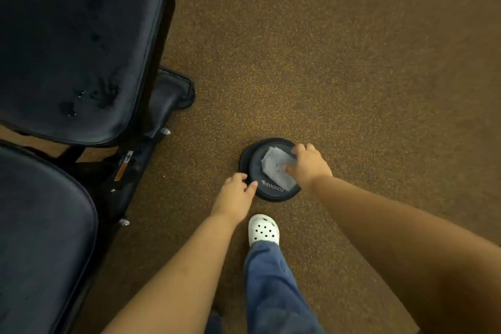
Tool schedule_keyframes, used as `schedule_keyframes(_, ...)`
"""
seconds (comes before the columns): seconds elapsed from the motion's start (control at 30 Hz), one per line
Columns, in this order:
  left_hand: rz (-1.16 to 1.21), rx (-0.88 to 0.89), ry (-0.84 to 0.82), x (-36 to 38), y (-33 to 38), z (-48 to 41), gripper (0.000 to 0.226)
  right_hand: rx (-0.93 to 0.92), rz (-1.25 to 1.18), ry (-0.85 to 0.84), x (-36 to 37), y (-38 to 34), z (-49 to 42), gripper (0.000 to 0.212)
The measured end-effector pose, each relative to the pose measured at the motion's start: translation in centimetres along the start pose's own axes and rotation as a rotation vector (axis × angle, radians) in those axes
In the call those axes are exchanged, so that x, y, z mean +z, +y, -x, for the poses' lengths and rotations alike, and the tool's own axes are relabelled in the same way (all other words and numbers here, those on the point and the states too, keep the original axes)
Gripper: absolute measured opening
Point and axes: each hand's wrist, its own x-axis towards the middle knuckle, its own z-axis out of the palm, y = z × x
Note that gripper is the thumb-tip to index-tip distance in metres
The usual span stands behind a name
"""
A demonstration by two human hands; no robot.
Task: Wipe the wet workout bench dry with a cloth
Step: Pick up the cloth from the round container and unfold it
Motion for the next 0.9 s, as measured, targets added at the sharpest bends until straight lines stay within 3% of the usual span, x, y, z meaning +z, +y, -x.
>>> schedule_keyframes(0.2, 0.241, -0.042, -0.205, 2.5, -0.1, -1.4, 0.049, 0.02, 0.033, -0.041, 0.9, 0.0, -0.8, 0.043)
schedule_keyframes(0.3, 0.354, -0.037, -0.227, 3.0, 0.0, -0.5, 0.05, 0.007, 0.001, -0.068, 1.2, -0.1, -0.2, 0.041)
schedule_keyframes(0.57, 0.465, -0.029, -0.157, 1.6, -0.5, 3.8, 0.05, -0.023, -0.198, -0.032, 1.8, -1.3, 5.1, 0.023)
schedule_keyframes(0.9, 0.483, 0.006, -0.051, -2.3, -2.8, 11.3, 0.048, -0.043, -0.469, 0.016, 2.0, -4.4, 13.1, 0.022)
